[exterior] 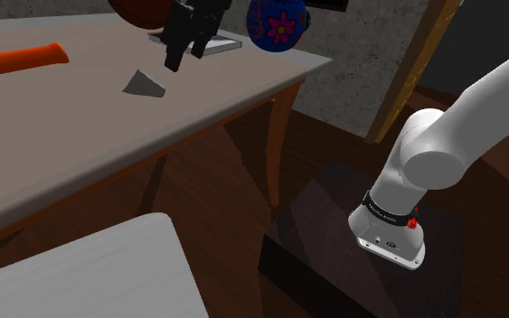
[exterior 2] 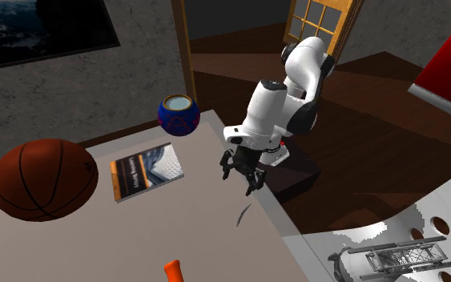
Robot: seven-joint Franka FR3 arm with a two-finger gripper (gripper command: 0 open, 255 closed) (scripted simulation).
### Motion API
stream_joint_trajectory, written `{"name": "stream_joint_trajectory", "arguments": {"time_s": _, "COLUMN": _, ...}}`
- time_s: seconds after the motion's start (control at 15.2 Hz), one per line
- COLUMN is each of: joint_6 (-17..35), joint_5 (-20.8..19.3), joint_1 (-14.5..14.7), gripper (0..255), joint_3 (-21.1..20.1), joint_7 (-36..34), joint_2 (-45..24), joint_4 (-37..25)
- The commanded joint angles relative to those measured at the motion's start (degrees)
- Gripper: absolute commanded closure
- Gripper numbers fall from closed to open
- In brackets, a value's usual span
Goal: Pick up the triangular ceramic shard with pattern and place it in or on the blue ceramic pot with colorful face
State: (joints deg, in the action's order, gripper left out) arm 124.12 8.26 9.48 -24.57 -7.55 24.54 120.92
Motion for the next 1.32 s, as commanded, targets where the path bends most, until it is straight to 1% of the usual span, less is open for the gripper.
{"name": "stream_joint_trajectory", "arguments": {"time_s": 0.0, "joint_6": 1.4, "joint_5": -1.5, "joint_1": -0.1, "gripper": 0, "joint_3": -2.5, "joint_7": -1.8, "joint_2": -2.5, "joint_4": -2.3}}
{"name": "stream_joint_trajectory", "arguments": {"time_s": 0.2, "joint_6": 3.4, "joint_5": -4.6, "joint_1": -0.4, "gripper": 0, "joint_3": -6.4, "joint_7": -5.0, "joint_2": -6.7, "joint_4": -5.8}}
{"name": "stream_joint_trajectory", "arguments": {"time_s": 0.26, "joint_6": 3.7, "joint_5": -5.1, "joint_1": -0.4, "gripper": 0, "joint_3": -7.0, "joint_7": -5.5, "joint_2": -7.3, "joint_4": -6.3}}
{"name": "stream_joint_trajectory", "arguments": {"time_s": 0.73, "joint_6": 8.8, "joint_5": -7.5, "joint_1": -1.3, "gripper": 0, "joint_3": -8.5, "joint_7": -7.1, "joint_2": -11.1, "joint_4": -4.5}}
{"name": "stream_joint_trajectory", "arguments": {"time_s": 1.25, "joint_6": 8.8, "joint_5": -7.5, "joint_1": -1.3, "gripper": 0, "joint_3": -8.5, "joint_7": -7.1, "joint_2": -11.1, "joint_4": -4.5}}
